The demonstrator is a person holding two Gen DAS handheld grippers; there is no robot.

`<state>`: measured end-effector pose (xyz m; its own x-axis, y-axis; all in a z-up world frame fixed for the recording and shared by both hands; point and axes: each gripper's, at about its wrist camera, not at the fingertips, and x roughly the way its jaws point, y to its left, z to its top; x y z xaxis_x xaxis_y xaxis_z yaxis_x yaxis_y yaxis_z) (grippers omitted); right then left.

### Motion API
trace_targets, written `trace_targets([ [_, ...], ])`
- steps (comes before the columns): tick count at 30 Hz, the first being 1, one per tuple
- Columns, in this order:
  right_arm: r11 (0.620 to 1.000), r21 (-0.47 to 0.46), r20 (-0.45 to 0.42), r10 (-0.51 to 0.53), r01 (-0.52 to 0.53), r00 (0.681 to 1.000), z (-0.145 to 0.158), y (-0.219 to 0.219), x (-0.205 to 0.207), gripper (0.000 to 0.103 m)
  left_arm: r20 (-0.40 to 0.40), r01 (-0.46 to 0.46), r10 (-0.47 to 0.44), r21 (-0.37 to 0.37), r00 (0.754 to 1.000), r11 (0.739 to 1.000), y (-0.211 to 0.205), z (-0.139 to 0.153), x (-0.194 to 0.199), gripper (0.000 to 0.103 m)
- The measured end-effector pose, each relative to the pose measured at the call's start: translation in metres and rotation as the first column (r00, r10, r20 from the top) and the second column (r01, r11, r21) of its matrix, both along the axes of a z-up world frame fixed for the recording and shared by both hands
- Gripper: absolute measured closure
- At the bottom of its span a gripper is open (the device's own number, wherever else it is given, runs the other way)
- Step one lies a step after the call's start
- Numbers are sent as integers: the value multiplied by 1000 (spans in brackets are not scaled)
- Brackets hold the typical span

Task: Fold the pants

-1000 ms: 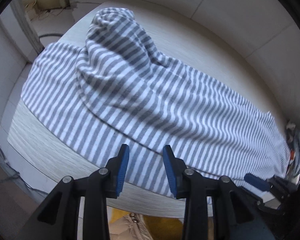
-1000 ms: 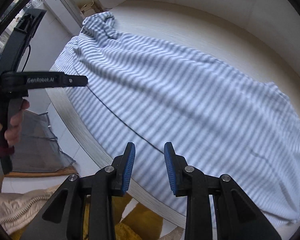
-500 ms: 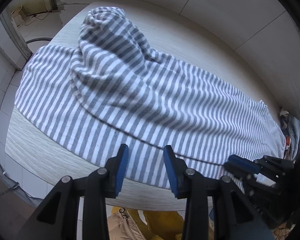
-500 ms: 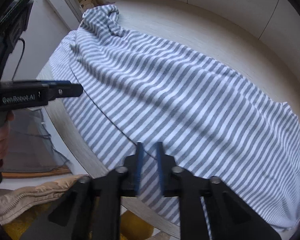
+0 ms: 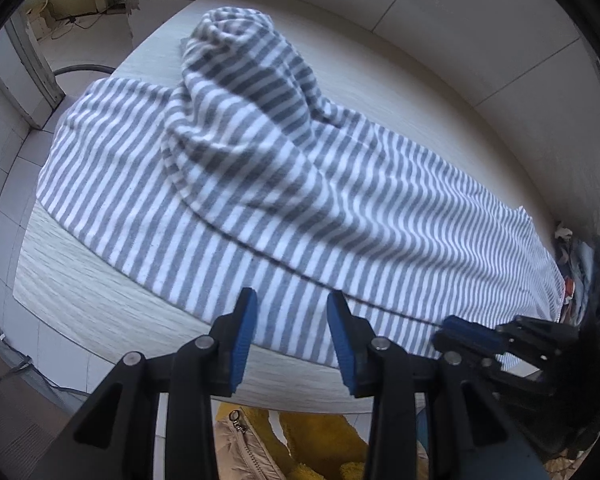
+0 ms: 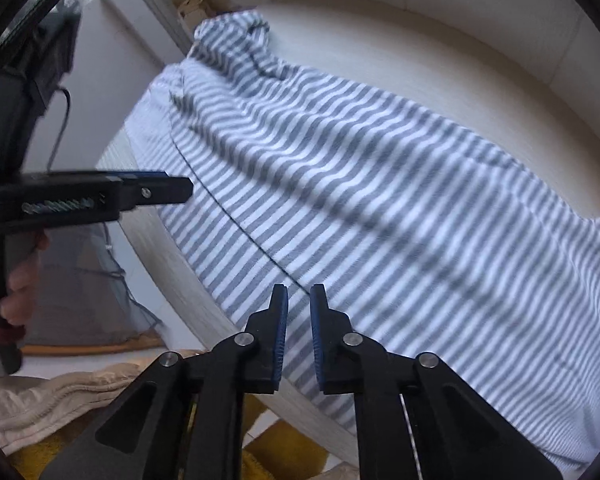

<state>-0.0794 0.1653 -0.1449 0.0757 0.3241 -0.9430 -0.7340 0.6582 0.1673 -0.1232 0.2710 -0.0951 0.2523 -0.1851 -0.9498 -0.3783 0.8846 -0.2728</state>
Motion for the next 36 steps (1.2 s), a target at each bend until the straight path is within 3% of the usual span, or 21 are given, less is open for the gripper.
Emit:
trace_targets([
  [5, 998, -38, 50, 51, -50, 997, 2, 5, -6, 90, 7, 11, -11, 1, 1000, 1000, 3, 1, -3, 65],
  [13, 1000, -1, 16, -7, 7, 1000, 2, 3, 8, 94, 17, 10, -10, -15, 1000, 1000, 8, 4, -8, 65],
  [19, 998, 57, 36, -41, 39, 999, 19, -7, 16, 94, 18, 2, -1, -17, 1000, 1000, 6, 3, -8, 65],
  [20, 997, 64, 28, -39, 37, 999, 21, -5, 17, 93, 16, -4, 4, -19, 1000, 1000, 6, 3, -8, 65],
  [23, 998, 60, -16, -7, 8, 1000, 17, 5, 17, 71, 5, -33, 33, -24, 999, 999, 9, 3, -11, 65],
  [30, 995, -46, 79, 95, -91, 992, 5, 29, 6, 71, 9, -30, 30, -31, 1000, 999, 11, 4, -13, 65],
  [31, 995, -48, 79, 96, -93, 992, 5, 30, 5, 72, 12, -28, 28, -29, 1000, 999, 12, 5, -13, 65],
  [33, 997, -48, 74, 68, -65, 995, 4, 32, 8, 91, 16, -21, 22, -28, 1000, 999, 12, 4, -13, 65],
  [36, 1000, 13, 18, -16, 16, 1000, 6, 18, 23, 99, 23, -18, 19, -28, 1000, 999, 11, 5, -15, 65],
])
